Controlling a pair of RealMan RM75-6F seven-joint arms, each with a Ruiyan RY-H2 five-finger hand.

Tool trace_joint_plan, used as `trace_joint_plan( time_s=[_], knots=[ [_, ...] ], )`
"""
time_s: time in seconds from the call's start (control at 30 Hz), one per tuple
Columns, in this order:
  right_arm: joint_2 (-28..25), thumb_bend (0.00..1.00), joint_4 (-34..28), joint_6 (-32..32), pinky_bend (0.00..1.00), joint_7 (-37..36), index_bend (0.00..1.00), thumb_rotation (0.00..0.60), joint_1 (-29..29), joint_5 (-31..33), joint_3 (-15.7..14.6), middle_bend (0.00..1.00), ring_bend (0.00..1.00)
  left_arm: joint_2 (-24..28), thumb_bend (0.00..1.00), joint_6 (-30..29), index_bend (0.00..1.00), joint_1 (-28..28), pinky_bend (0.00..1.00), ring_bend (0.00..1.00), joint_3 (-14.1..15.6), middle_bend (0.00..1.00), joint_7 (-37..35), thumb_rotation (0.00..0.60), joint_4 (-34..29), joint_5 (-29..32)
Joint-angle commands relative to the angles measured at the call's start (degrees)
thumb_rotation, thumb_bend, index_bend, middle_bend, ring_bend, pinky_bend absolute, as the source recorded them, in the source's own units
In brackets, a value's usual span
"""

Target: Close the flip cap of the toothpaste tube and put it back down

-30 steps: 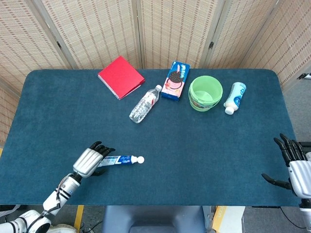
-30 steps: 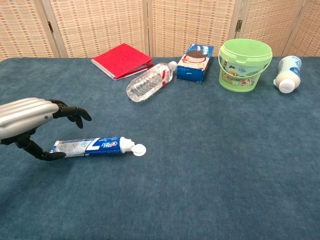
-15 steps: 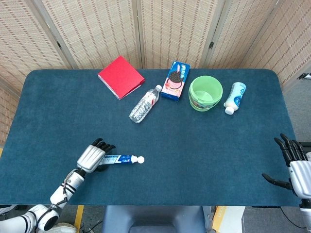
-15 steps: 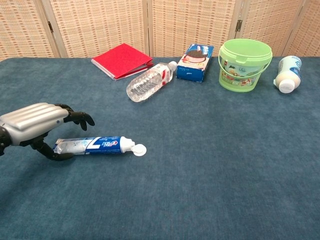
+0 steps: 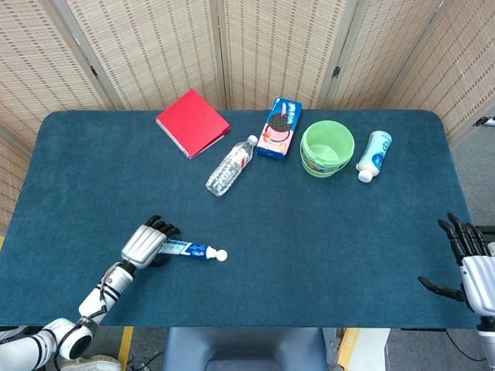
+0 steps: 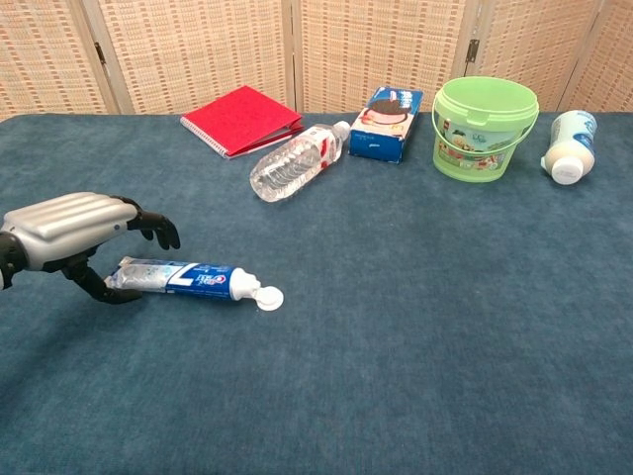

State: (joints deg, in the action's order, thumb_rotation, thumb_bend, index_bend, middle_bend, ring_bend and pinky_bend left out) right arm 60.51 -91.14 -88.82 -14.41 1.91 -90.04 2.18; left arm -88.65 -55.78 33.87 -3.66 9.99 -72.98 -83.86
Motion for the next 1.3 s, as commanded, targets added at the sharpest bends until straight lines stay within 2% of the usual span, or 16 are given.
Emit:
trace_joint_plan(
  time_s=[0.03,0.5,0.67,0.8,0.97,1.17,1.3],
  knots=[
    [-0.01,0.00,0.09,-0.10,0.00,-0.12,0.00,0.572,-0.10,0.07,0.02,0.00,0.00,-0.12,0.35,1.12,0.32,0.48,0.19,0.30,0.09,0.32,0.90,0.600,-0.45,1.05],
    [0.29,0.00,0.84,0.16,0.00,-0.68,0.00,0.568,-0.08,0.27,0.12,0.00,0.00,-1.29,0.40,2.05,0.38,1.46,0.21,0.35,-0.18,0.37,1.61,0.600,-0.32,3.55],
    [0.31,0.00,0.92,-0.01,0.00,-0.82,0.00,0.570,-0.19,0.25,0.12,0.00,0.00,-2.17,0.40,0.95,0.44,1.51,0.23,0.40,-0.10,0.43,0.42,0.600,0.99,3.00],
    [0.30,0.00,0.95,-0.19,0.00,-0.93,0.00,0.570,-0.27,0.17,0.13,0.00,0.00,-3.31,0.40,-1.18,0.52,1.36,0.28,0.48,0.14,0.52,-2.35,0.600,3.37,1.18],
    [0.24,0.00,0.89,-0.29,0.00,-0.86,0.00,0.569,-0.18,-0.32,0.09,0.00,0.00,-4.22,0.41,-3.89,0.61,1.42,0.42,0.57,0.67,0.63,-7.83,0.600,7.01,-1.76],
    [-0.28,0.00,-0.10,0.03,0.00,0.36,0.00,0.572,0.73,-2.04,0.01,0.00,0.00,-3.13,0.43,-8.76,0.65,2.16,0.51,0.63,1.48,0.69,-14.69,0.600,9.47,-6.96],
    [-1.02,0.00,-1.72,0.91,0.00,2.09,0.00,0.571,2.38,-4.04,0.27,0.00,0.00,-1.26,0.45,-12.10,0.66,3.05,0.53,0.65,1.23,0.71,-19.00,0.600,8.42,-9.72]
  ],
)
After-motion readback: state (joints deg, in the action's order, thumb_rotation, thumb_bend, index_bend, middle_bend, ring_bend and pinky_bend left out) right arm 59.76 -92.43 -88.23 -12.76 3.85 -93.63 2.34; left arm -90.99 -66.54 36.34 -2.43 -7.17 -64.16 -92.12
